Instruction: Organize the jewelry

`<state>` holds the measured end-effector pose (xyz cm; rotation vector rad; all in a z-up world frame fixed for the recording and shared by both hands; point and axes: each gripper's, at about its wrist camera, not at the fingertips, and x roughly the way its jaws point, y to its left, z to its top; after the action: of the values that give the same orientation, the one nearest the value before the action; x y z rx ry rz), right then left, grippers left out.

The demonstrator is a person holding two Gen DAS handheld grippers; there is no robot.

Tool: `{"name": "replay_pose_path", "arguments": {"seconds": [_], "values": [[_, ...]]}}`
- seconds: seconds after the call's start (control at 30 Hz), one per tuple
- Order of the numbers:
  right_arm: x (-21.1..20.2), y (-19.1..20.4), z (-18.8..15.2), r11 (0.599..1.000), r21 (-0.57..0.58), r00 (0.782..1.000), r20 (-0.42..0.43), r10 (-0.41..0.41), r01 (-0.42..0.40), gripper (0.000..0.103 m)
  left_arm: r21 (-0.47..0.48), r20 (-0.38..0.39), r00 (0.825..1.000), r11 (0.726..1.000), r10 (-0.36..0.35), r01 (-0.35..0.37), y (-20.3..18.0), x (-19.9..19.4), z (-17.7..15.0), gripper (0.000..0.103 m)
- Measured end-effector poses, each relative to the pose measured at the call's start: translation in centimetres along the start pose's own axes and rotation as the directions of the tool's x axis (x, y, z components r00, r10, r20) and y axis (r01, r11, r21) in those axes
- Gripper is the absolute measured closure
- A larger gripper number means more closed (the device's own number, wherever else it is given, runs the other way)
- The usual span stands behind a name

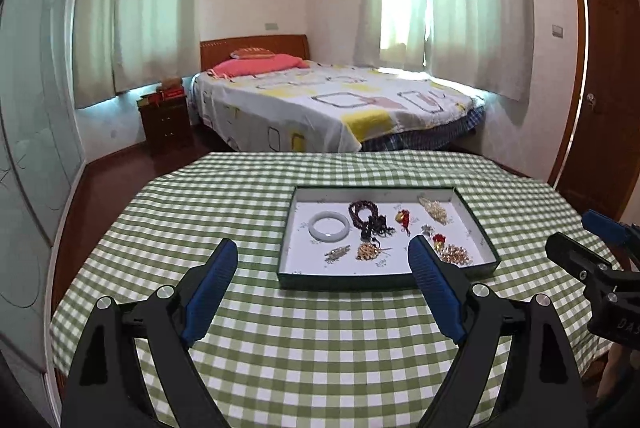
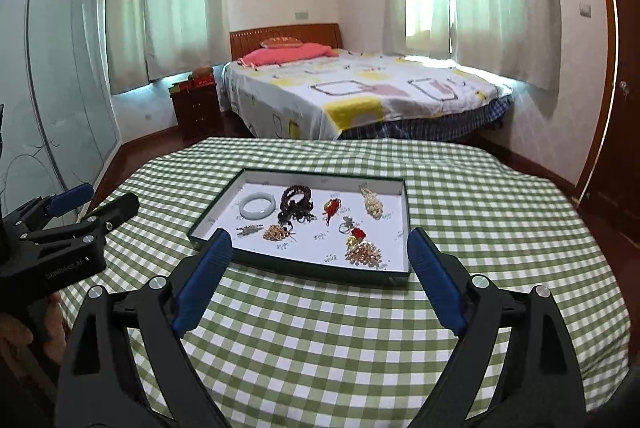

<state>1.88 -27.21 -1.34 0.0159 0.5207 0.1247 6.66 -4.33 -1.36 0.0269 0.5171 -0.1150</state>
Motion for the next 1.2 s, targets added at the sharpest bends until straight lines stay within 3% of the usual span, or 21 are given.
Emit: {"name": "replay_pose_path", "arguments": {"seconds": [0.5, 1.2], "values": [[-5.7, 0.4, 0.8, 1.0, -0.022, 0.995, 0.103, -0.006, 0.008, 0.013, -0.025, 0.126, 0.992, 1.0, 0.022, -0.019, 0.6, -6.7, 1.5, 0.019], [-7.2, 0.4, 0.8, 1.0, -0.02, 0.991, 0.135, -0.019, 0.022, 0.013, -0.025, 0.132, 0.991, 1.0, 0.022, -0.019, 0.6, -7.2, 1.1, 0.019]]}}
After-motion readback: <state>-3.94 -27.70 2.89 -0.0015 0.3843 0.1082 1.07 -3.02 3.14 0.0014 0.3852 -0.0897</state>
